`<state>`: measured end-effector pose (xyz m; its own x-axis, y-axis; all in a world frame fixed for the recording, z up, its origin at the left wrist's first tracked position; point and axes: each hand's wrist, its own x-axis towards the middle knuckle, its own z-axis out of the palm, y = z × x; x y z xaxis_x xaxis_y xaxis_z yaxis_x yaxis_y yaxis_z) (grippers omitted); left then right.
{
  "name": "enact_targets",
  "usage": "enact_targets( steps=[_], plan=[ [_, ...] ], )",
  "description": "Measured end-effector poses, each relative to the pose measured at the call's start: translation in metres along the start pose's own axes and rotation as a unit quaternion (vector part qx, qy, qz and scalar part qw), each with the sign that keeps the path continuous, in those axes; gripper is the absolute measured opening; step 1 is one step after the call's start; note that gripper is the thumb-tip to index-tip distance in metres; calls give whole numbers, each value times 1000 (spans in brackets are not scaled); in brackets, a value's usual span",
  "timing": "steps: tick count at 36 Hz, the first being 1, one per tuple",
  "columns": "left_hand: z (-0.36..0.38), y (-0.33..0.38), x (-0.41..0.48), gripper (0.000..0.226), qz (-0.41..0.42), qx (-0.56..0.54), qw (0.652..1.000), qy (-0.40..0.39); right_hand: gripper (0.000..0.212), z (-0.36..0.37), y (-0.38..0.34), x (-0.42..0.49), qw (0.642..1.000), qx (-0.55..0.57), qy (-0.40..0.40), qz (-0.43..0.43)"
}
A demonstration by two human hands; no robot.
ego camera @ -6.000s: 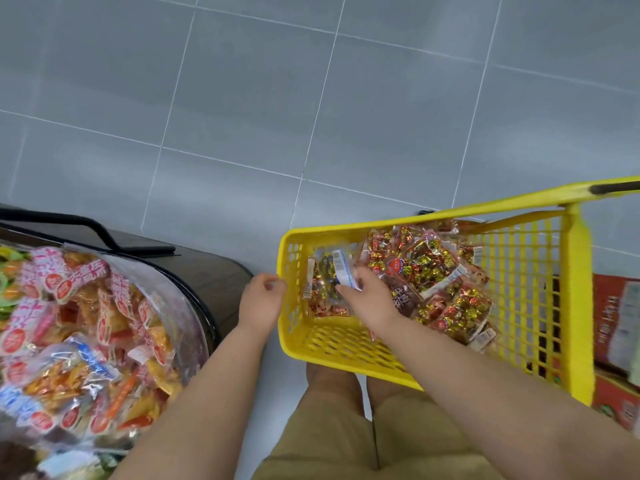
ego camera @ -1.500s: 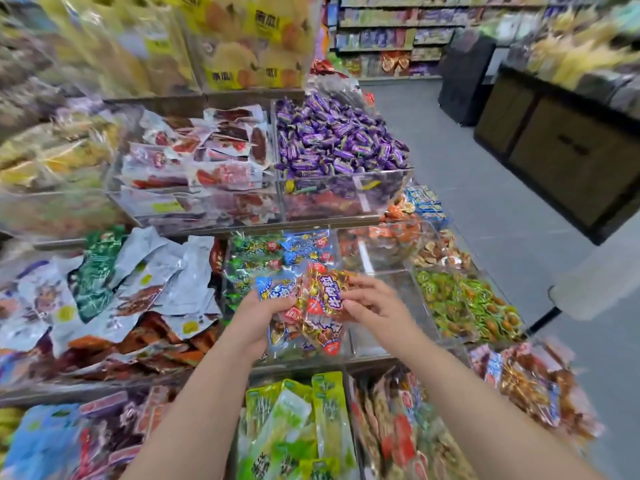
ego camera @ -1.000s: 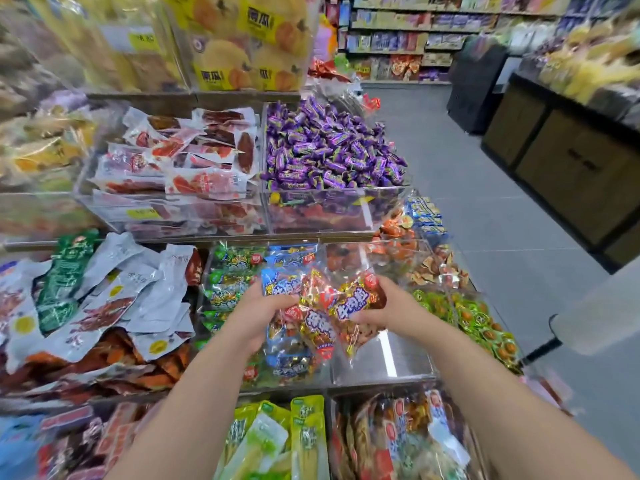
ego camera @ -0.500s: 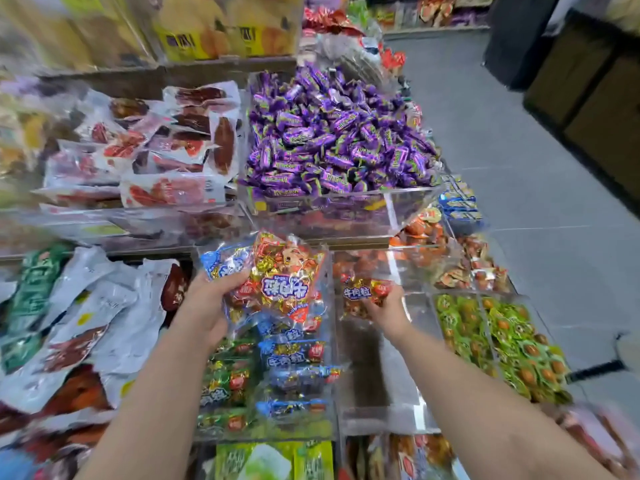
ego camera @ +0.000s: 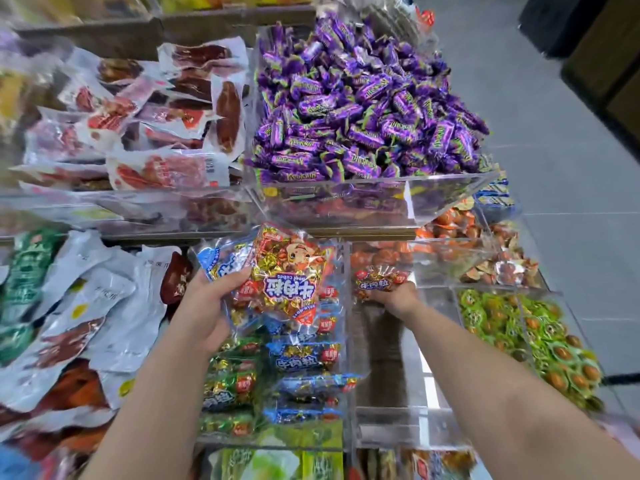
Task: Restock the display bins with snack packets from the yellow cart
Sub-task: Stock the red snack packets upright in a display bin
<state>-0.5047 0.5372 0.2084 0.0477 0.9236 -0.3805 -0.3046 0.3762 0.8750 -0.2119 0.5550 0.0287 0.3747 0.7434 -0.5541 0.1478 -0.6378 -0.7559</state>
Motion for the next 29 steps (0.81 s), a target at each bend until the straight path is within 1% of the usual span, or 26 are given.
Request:
enact_targets(
  steps=[4, 6, 8, 9, 11, 13, 14, 15, 16, 18, 19, 20, 21, 22, 23, 24, 27, 29],
  plan=[
    [5, 1, -6, 43, -3, -11, 1000, -19, 78, -5, 0, -10, 1000, 8, 13, 8],
    [10, 2, -10, 42, -2, -14, 999, -32, 88, -9, 4, -18, 999, 47, 15, 10],
    [14, 2, -13, 42, 3, -14, 999, -44, 95, -14, 6, -31, 997, 65, 36, 13],
    [17, 3, -16, 42, 7, -8, 999, -52, 91, -17, 7, -37, 997, 61, 52, 9],
    [21, 4, -20, 42, 15, 12, 998, -67, 69, -25, 4, -53, 994, 52, 95, -20],
    [24, 5, -24, 44, 14, 38, 996, -80, 37, -34, -9, -75, 985, 66, 130, -88],
    [24, 5, -25, 45, 16, 56, 994, -90, 21, -38, -19, -89, 981, 92, 127, -116],
    [25, 6, -27, 44, 20, 78, 991, -104, 10, -42, -30, -104, 978, 132, 100, -131],
    [27, 7, -28, 43, 25, 101, 987, -121, 5, -44, -43, -119, 975, 174, 46, -133],
    [32, 9, -33, 46, 29, 134, 981, -139, 13, -48, -70, -150, 959, 229, -103, -131],
    [34, 9, -34, 48, 29, 142, 980, -140, 18, -49, -82, -165, 950, 226, -167, -135],
    [36, 9, -35, 49, 33, 148, 978, -140, 23, -50, -90, -176, 947, 197, -207, -148],
    [39, 10, -37, 49, 36, 159, 977, -137, 33, -51, -98, -185, 948, 152, -225, -165],
    [40, 10, -37, 47, 38, 166, 977, -132, 45, -52, -103, -193, 951, 105, -224, -184],
    [41, 10, -38, 42, 42, 167, 977, -127, 51, -53, -108, -199, 953, 65, -218, -199],
    [40, 9, -37, 38, 49, 164, 977, -126, 51, -54, -111, -205, 953, 41, -221, -205],
    [39, 11, -44, 31, 80, 169, 977, -108, 48, -58, -112, -217, 942, -40, -269, -195],
    [32, 14, -48, 28, 85, 155, 980, -91, 33, -60, -108, -224, 937, -80, -279, -194]
  ],
)
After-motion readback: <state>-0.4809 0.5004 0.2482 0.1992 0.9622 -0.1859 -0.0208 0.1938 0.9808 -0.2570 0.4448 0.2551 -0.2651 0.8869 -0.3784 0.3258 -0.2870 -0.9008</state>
